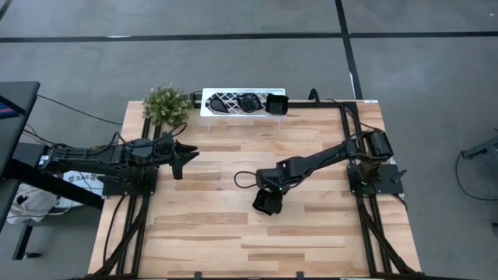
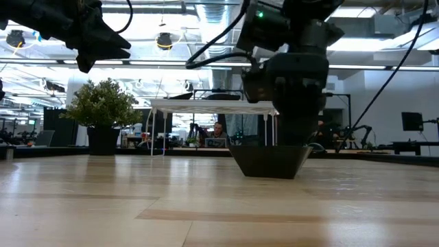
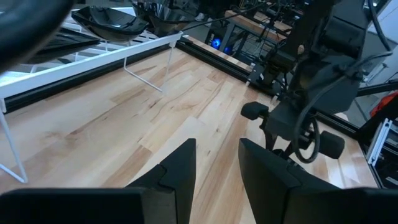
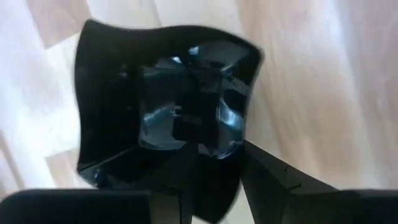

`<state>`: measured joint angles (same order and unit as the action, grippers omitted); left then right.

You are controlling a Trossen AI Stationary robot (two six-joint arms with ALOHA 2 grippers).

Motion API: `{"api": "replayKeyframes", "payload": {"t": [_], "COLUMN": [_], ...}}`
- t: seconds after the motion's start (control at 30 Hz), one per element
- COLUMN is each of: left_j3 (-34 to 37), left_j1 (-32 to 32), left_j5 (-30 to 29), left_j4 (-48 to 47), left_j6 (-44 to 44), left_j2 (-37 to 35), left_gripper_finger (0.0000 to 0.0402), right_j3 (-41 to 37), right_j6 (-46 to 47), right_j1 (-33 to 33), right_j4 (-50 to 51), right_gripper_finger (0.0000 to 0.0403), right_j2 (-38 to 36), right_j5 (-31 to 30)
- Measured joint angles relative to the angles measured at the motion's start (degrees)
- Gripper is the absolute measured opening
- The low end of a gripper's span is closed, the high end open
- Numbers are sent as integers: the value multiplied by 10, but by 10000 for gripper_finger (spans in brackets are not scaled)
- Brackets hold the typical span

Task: Pick & Place Mini shaped plates
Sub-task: Stack the black distorted square plate on top of the black distorted square plate on the shelf

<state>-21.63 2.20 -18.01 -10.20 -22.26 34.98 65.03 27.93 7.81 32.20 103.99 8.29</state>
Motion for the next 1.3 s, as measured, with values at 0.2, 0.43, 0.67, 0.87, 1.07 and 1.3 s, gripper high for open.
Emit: {"api": "replayKeyframes", "payload": {"t": [0.2, 0.43, 0.67, 0.87, 1.07, 1.3], "left_j3": [0, 0, 0, 0, 0, 0], "left_j1": [0, 0, 0, 0, 0, 0], "left_j5": [0, 0, 0, 0, 0, 0], "left_j4": [3, 4, 4, 4, 4, 4], "left_j6": [0, 0, 0, 0, 0, 1], "left_j2": [0, 0, 0, 0, 0, 0], "left_gripper_finger": [121, 121, 121, 121, 121, 121], "right_j3": [0, 0, 0, 9, 90, 271], "right_j6": [0, 1, 1, 1, -30, -75], "right_j1": [-4, -5, -9, -13, -41, -94], "right_j4": [-1, 10, 8, 20, 112, 282], "right_gripper_finger": [108, 86, 19, 10, 4, 2], "right_j2": [1, -1, -2, -2, -2, -3], "right_j5": [-6, -6, -4, -3, 2, 4]}}
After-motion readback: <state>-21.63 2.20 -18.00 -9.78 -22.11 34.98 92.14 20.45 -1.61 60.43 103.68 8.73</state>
